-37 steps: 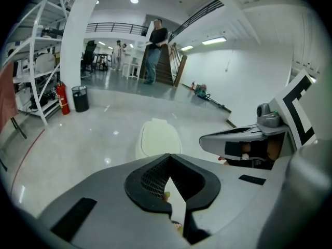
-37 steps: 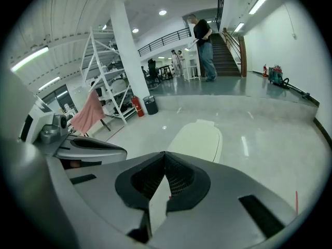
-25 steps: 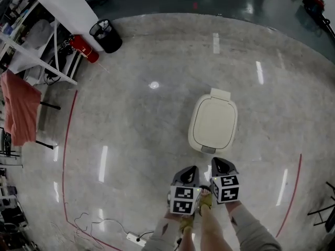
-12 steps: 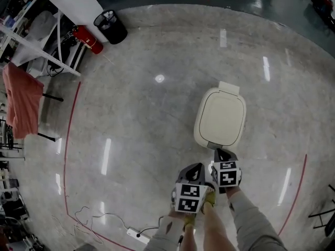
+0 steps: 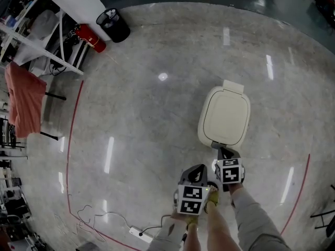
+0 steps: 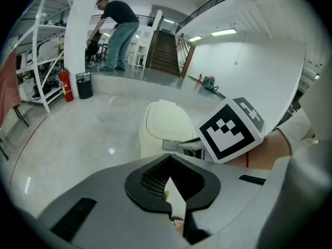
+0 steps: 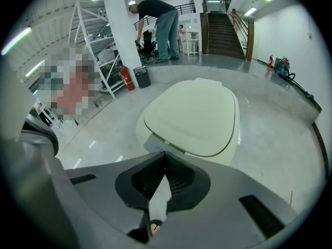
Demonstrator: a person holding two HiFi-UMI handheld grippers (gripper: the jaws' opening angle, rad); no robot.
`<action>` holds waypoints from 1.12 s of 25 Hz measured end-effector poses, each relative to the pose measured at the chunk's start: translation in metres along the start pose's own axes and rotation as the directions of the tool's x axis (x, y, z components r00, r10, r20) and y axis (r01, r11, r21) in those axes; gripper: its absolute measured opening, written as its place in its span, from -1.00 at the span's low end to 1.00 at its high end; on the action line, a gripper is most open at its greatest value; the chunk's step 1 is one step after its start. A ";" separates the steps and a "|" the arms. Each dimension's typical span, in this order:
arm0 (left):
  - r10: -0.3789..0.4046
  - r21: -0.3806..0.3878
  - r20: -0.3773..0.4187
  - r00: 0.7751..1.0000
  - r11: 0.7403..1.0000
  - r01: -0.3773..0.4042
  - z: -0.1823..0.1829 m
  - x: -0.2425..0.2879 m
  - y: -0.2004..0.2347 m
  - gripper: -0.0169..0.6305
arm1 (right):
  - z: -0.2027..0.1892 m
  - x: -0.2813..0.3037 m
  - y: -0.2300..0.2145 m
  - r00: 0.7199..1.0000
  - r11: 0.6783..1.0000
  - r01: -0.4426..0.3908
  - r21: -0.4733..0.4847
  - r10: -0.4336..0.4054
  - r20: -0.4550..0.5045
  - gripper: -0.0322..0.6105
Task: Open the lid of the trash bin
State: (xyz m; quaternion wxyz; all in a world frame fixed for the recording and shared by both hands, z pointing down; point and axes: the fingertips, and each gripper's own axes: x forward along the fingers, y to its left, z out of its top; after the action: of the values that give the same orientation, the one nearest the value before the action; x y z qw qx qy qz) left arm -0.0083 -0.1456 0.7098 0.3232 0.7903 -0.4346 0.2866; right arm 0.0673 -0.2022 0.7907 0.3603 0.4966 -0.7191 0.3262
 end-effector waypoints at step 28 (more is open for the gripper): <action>-0.009 0.003 0.017 1.000 1.000 0.009 0.016 -0.019 -0.012 -0.94 | 0.013 -0.046 0.007 0.999 0.999 -0.016 -0.044 0.017 0.035 -0.90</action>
State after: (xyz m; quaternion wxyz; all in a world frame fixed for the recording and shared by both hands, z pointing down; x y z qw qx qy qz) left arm -0.0041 -0.1429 0.6827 0.3197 0.7950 -0.4335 0.2791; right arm 0.0698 -0.1887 0.7446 0.3557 0.4882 -0.7365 0.3044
